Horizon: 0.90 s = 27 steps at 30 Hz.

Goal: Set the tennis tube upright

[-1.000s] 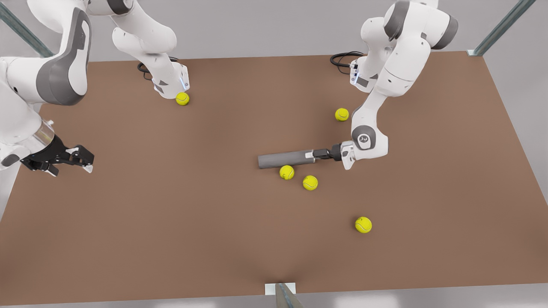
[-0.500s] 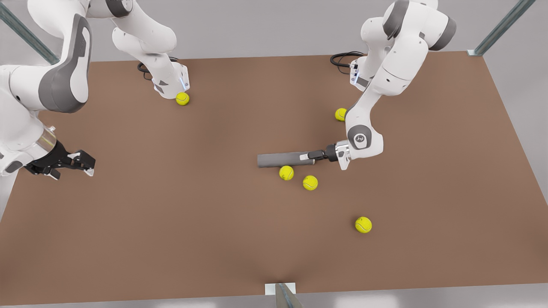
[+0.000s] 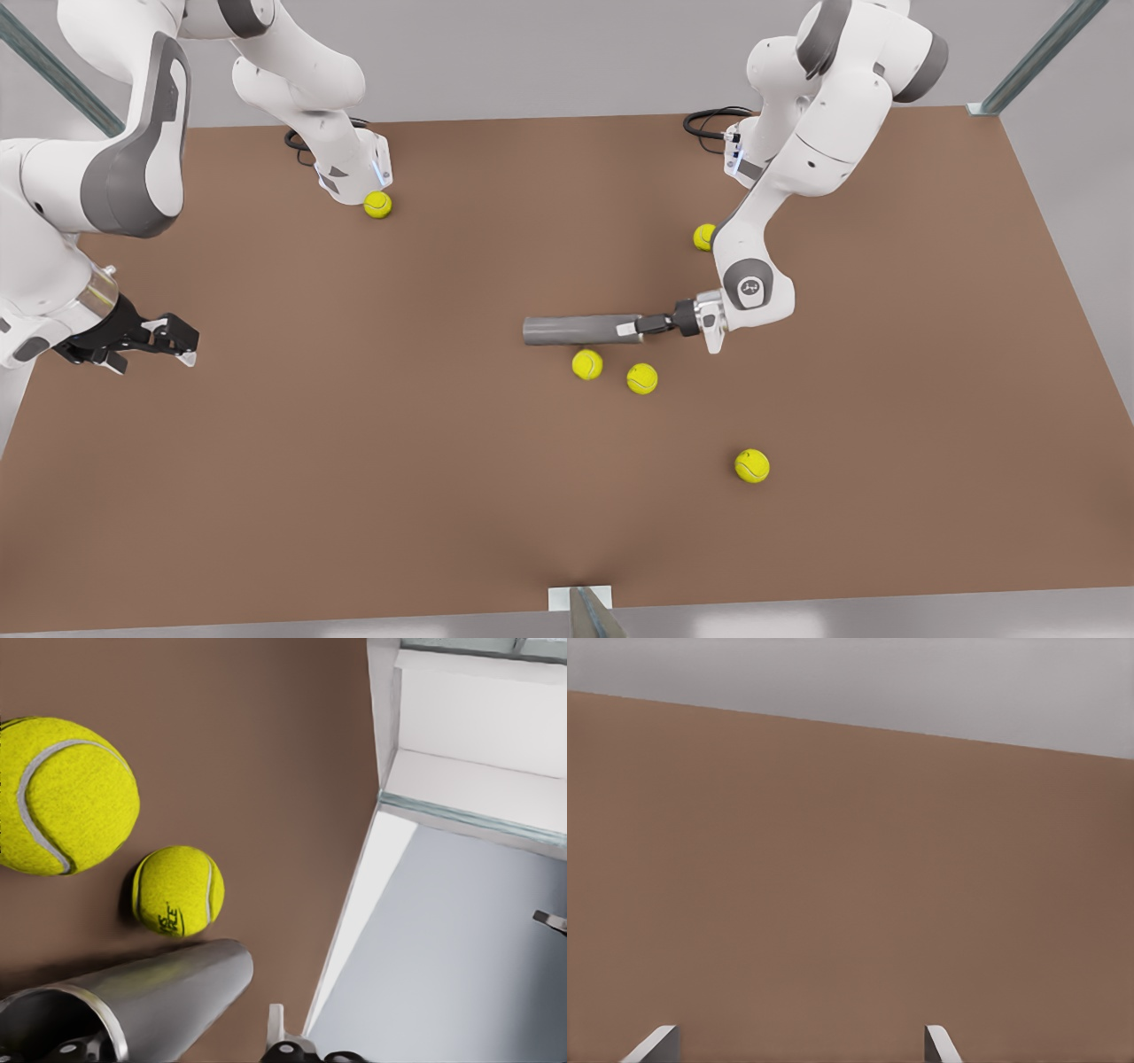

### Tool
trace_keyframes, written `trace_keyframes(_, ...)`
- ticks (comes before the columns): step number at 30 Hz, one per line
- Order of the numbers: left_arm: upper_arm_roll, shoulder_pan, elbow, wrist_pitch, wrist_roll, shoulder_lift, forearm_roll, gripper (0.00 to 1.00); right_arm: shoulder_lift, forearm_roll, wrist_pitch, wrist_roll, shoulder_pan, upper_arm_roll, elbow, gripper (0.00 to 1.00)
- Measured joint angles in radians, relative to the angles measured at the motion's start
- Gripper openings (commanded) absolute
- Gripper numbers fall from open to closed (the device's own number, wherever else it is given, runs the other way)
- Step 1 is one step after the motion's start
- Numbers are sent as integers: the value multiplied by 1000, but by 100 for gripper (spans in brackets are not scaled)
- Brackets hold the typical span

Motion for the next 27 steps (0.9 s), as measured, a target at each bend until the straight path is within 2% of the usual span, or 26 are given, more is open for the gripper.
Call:
trace_keyframes(1, 0, 0, 1, 0, -1, -1, -4, 39, 1, 0, 0, -1, 0, 0, 0, 100)
trace_keyframes(2, 0, 0, 2, -1, -2, -2, -7, 34, 1, 0, 0, -1, 0, 0, 0, 100)
trace_keyframes(7, -9, 4, 2, 3, -2, -9, -16, 23, 1, 0, 1, -1, 0, 0, 1, 100)
trace_keyframes(19, -17, 5, 9, 13, -1, -10, -26, 21, 0, 0, 0, 0, 0, 0, 1, 100)
trace_keyframes(27, -129, 147, 26, -2, -70, -12, -21, 21, 1, 0, 1, 0, 0, 0, 0, 100)
